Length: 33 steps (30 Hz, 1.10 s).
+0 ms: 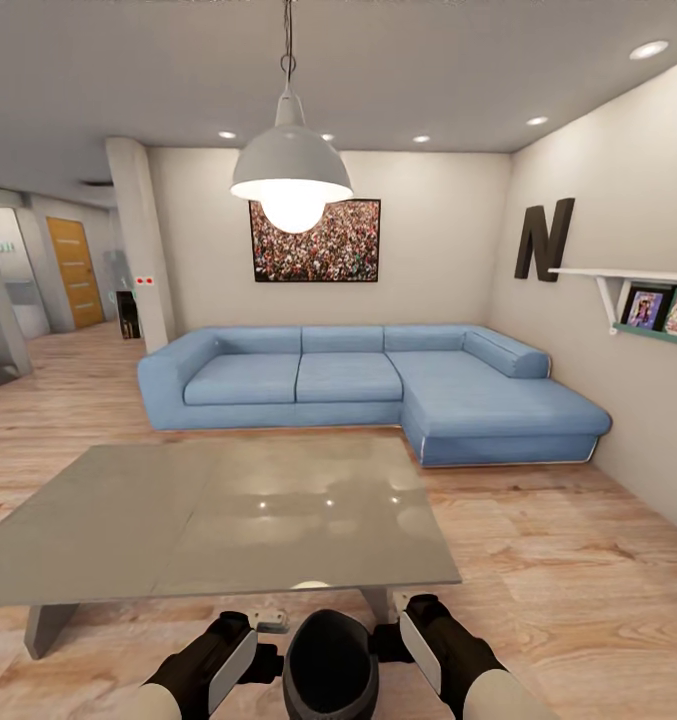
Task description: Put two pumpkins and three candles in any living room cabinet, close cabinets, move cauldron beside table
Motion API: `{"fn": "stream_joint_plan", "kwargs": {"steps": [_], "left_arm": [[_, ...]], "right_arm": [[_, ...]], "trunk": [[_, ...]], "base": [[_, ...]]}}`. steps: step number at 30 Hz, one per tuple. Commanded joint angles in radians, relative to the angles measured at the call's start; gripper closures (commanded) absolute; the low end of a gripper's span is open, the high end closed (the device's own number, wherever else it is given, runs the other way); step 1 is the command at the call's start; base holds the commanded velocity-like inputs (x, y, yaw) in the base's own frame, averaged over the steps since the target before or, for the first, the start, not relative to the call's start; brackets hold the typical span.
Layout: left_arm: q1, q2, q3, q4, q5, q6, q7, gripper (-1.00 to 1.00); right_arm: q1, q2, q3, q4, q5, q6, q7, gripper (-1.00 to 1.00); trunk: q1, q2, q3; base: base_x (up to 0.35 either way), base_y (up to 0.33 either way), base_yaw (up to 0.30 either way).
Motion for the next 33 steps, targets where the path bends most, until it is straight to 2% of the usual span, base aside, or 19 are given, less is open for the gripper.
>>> {"fn": "stream_joint_plan", "kwargs": {"steps": [1, 10, 33], "left_arm": [[-0.001, 0.001, -0.007, -0.002, 0.011, 0.003, 0.009, -1.00], [-0.001, 0.000, -0.007, -0.001, 0.012, 0.003, 0.009, -1.00], [-0.001, -0.001, -0.010, -0.001, 0.011, 0.001, 0.013, -1.00]], "right_arm": [[-0.001, 0.000, 0.008, -0.002, -0.011, 0.004, -0.008, -1.00], [-0.001, 0.001, 0.009, -0.028, -0.011, 0.009, -0.009, -1.00], [-0.001, 0.002, 0.009, -0.033, -0.012, 0.013, -0.008, -1.00]], "trunk": [[-0.004, 0.007, 0.002], [-0.039, 0.070, 0.026], [-0.127, 0.231, 0.062]], "base": [[-0.037, 0.000, 0.000], [-0.010, 0.000, 0.000], [0.000, 0.000, 0.000]]}}
